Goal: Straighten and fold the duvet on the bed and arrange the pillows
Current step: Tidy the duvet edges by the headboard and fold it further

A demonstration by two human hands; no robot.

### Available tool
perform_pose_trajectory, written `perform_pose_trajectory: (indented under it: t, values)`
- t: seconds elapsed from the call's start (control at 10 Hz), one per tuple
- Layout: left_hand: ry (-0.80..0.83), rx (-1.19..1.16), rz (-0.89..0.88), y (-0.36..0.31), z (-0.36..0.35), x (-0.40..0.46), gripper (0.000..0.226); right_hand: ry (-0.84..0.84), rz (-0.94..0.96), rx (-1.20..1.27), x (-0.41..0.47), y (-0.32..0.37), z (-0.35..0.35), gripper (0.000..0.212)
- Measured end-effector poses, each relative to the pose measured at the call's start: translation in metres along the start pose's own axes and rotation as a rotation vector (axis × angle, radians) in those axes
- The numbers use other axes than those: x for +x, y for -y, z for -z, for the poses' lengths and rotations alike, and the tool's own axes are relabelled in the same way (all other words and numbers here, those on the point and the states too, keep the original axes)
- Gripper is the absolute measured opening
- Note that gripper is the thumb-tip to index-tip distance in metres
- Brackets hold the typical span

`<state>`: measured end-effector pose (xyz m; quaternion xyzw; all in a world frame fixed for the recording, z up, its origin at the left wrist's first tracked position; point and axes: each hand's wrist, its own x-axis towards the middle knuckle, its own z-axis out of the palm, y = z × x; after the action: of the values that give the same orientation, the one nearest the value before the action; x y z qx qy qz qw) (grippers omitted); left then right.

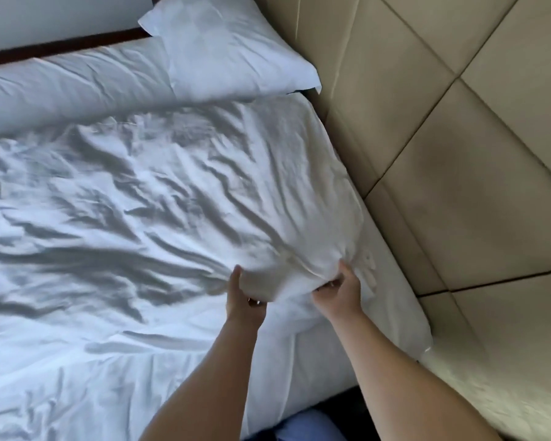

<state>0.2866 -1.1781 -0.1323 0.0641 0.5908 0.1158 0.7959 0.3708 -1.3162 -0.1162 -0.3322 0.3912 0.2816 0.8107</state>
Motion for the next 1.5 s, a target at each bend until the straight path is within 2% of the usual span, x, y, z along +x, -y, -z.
perform_pose_trajectory:
  t: [0.1, 0.2, 0.3, 0.4, 0.5, 0.6, 0.7, 0.8, 0.9, 1.0, 1.1, 1.2, 1.3, 1.4, 1.5]
  values:
    - [0.125, 0.046, 0.029, -0.004, -0.029, -0.012, 0.01, 0.036, -0.004, 0.062, 0.002, 0.03, -0.031, 0.054]
    - [0.21, 0.031, -0.01, -0.023, -0.052, -0.024, 0.028, 0.118, 0.051, -0.049, -0.016, 0.048, -0.076, 0.034]
    - [0.267, -0.008, -0.071, -0.045, -0.058, -0.052, 0.031, 0.198, 0.161, -0.087, -0.047, 0.054, -0.117, 0.019]
    - [0.245, 0.077, -0.03, -0.043, -0.043, -0.047, 0.022, 0.074, 0.2, -0.135, -0.035, 0.051, -0.093, 0.027]
    - [0.087, 0.243, 0.077, -0.018, -0.014, -0.018, 0.023, -0.278, -0.016, -0.219, 0.0, 0.036, -0.024, 0.032]
    - [-0.022, 0.267, 0.104, 0.006, 0.006, -0.001, 0.026, -0.394, -0.069, -0.229, 0.004, 0.024, 0.022, 0.027]
    - [-0.051, 0.263, 0.065, 0.008, 0.009, 0.02, 0.014, -0.375, 0.023, 0.017, 0.017, 0.022, 0.022, 0.054]
    - [-0.04, 0.243, 0.06, 0.003, 0.004, 0.021, 0.018, -0.071, 0.076, -0.047, 0.018, 0.037, -0.001, 0.052]
    - [0.006, 0.158, 0.157, 0.0, -0.005, 0.011, 0.026, 0.017, 0.181, -0.036, -0.003, 0.058, -0.035, 0.035]
    - [0.057, 0.123, 0.223, -0.002, -0.001, 0.016, 0.022, -0.029, 0.202, -0.072, -0.004, 0.059, -0.036, 0.034]
    - [-0.033, 0.313, 0.149, 0.002, 0.012, 0.02, 0.007, -0.473, 0.163, -0.326, 0.0, 0.041, 0.012, 0.037]
    - [-0.087, 0.374, 0.098, 0.011, 0.023, 0.017, 0.015, -0.638, 0.136, -0.095, -0.002, 0.01, 0.059, 0.04]
    - [-0.013, 0.215, 0.129, 0.016, 0.014, 0.009, 0.013, -0.457, 0.101, -0.075, -0.013, -0.01, 0.045, 0.055]
    - [0.053, 0.13, 0.153, 0.015, 0.008, 0.001, 0.02, -0.18, 0.111, -0.129, -0.009, -0.023, 0.009, 0.077]
    - [0.205, 0.096, 0.096, 0.007, 0.013, -0.001, 0.026, -0.103, 0.132, -0.269, -0.005, -0.017, -0.022, 0.072]
